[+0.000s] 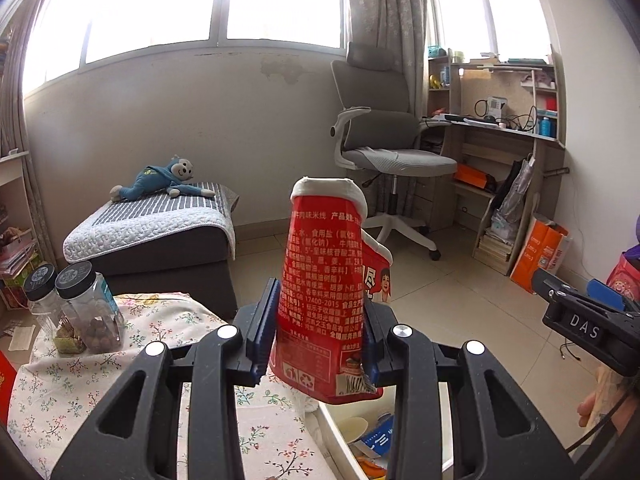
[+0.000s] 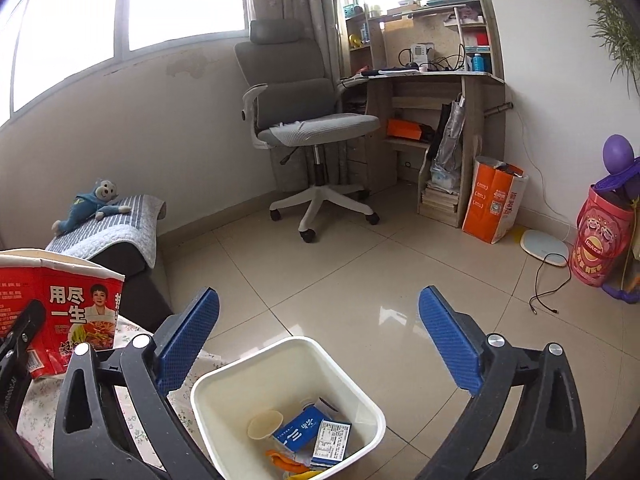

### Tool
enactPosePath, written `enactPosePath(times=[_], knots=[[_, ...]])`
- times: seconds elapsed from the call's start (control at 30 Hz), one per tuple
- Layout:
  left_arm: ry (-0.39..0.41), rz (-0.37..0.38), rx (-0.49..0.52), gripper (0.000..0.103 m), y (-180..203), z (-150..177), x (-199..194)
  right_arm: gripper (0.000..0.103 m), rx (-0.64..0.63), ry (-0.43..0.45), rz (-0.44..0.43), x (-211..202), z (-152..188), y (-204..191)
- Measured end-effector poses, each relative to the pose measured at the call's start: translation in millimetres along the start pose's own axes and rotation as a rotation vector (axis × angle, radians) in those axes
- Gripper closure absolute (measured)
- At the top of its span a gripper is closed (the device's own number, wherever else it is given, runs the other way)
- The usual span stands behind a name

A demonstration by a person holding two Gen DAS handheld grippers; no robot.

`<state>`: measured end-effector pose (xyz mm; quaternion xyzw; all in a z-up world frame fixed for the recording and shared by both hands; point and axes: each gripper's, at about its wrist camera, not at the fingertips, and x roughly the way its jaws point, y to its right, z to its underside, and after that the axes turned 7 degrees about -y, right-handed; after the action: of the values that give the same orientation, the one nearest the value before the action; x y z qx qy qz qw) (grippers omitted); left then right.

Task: Collect trash

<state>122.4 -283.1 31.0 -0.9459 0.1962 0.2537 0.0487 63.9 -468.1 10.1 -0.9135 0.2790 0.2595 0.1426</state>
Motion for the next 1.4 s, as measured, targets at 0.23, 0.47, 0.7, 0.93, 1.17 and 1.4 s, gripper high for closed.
enactPosePath(times=[0.23, 0.47, 0.7, 0.93, 1.17, 1.4], knots=[[-0.081, 0.103, 0.010, 0.064, 46, -16, 32, 0.007, 0.088, 0.020, 0.078, -3, -6, 44], [-0.107, 0.132, 0.062, 0.030, 73, -20, 36, 0.007, 0.138, 0.022, 0.085, -5, -7, 60], [-0.082, 0.071, 0.043, 0.012, 54, -20, 14, 0.007, 0.078, 0.058, 0.040, -19, -7, 34], [-0.020, -0.010, 0.027, 0.007, 15, -22, -22, 0.007, 0.062, 0.106, -0.059, -42, -7, 1], [0.056, -0.144, 0.015, 0.007, -42, -18, -64, 0.007, -0.061, 0.203, -0.191, -76, -2, -60], [0.031, -0.266, -0.133, 0.007, -120, -10, -86, 0.007, -0.145, 0.213, -0.294, -98, 12, -121]])
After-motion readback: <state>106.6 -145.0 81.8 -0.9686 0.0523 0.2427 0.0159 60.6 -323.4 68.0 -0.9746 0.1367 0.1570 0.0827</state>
